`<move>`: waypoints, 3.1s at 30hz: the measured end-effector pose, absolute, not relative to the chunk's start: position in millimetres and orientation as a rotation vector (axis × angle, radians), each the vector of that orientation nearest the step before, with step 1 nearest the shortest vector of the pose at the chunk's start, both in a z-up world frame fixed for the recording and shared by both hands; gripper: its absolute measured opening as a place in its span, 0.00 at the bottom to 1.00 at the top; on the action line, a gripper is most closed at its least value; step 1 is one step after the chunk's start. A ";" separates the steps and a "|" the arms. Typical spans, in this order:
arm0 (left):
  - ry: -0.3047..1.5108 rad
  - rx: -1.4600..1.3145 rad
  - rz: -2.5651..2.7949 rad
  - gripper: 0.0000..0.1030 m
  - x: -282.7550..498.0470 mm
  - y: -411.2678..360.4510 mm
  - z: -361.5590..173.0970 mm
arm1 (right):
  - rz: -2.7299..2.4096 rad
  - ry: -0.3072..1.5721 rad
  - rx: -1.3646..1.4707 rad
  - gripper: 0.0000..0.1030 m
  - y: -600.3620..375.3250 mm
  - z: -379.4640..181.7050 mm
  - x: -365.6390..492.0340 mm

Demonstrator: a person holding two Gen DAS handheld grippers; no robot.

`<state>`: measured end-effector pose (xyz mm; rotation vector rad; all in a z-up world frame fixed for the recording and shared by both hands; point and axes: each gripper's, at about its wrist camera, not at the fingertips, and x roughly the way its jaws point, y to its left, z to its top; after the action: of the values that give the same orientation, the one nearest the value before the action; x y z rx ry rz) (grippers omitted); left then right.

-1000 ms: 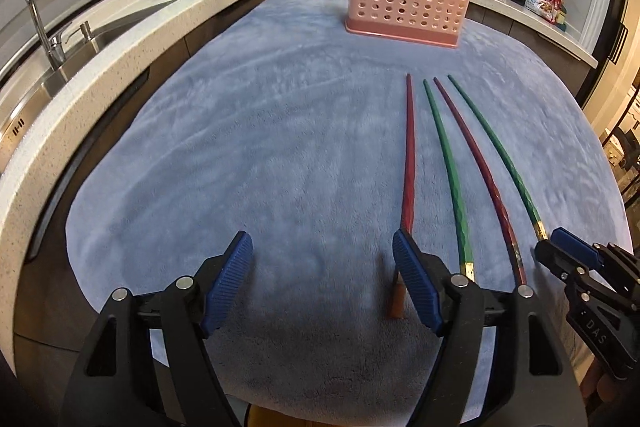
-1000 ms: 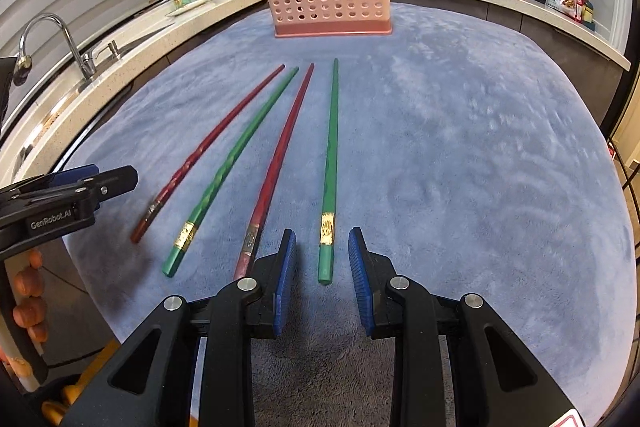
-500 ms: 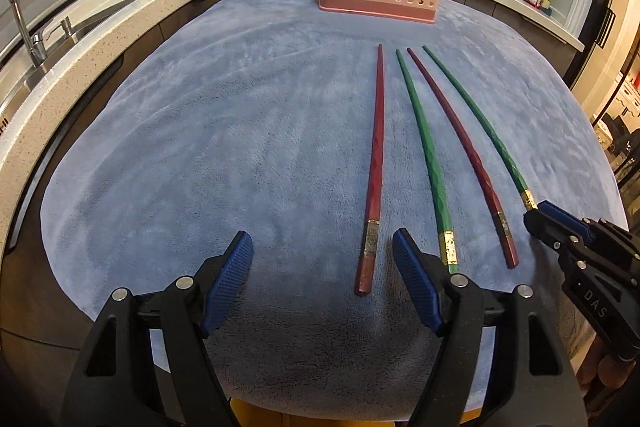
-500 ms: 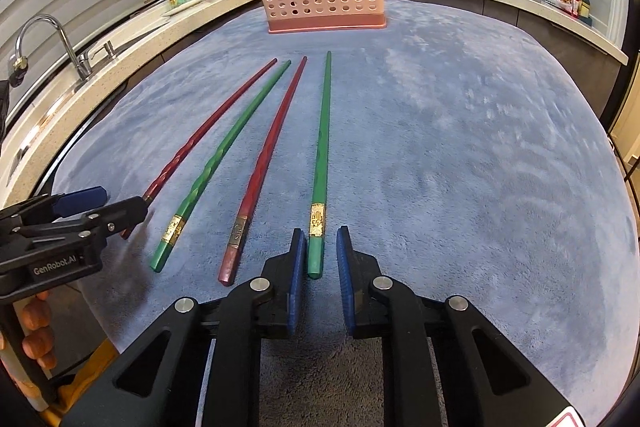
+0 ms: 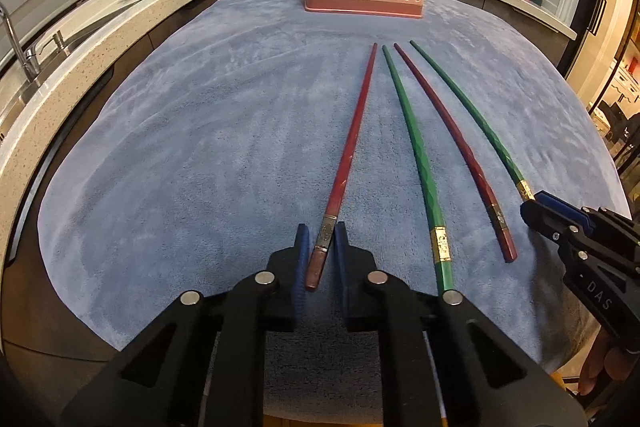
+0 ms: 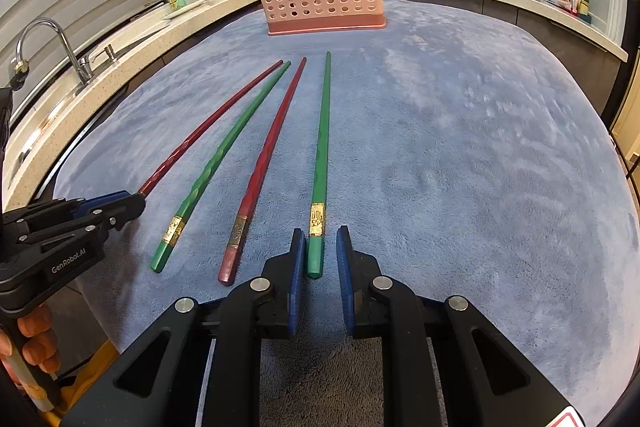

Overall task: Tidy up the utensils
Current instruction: 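Grasp a dark red chopstick with the left tool while the right tool grasps a green chopstick, then carry both chopsticks up into the pink holder while both tools open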

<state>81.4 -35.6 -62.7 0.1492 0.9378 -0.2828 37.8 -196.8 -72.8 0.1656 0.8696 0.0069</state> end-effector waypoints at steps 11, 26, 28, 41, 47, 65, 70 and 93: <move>0.945 0.097 -0.289 0.07 84.7 -25.9 -50.6 | 0.012 0.866 0.188 0.07 -202.4 -67.2 34.0; 0.859 0.036 -0.303 0.07 92.3 -16.4 9.4 | 0.009 0.709 0.219 0.07 -223.6 1.7 32.3; 0.836 0.036 -0.304 0.07 96.1 -16.6 20.4 | 0.007 0.676 0.215 0.07 -228.4 17.4 35.5; 0.701 -0.001 -0.316 0.07 154.9 -24.3 97.5 | -0.003 0.494 0.224 0.07 -262.0 103.0 82.7; 0.645 -0.013 -0.318 0.07 190.1 -29.8 131.2 | 0.002 0.438 0.233 0.07 -271.5 134.8 110.7; 0.354 -0.085 -0.333 0.07 270.2 -51.8 260.4 | 0.079 0.220 0.280 0.07 -279.7 236.9 227.4; 0.297 -0.098 -0.334 0.07 301.1 -63.7 273.2 | 0.082 0.207 0.340 0.07 -289.6 242.6 268.7; 0.483 -0.101 -0.353 0.07 369.9 -95.3 181.0 | 0.074 0.428 0.329 0.07 -280.5 131.6 343.1</move>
<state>369.9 -95.3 181.0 -0.1011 0.4831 -0.3533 343.1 -280.5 131.6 0.3288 0.4277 0.0744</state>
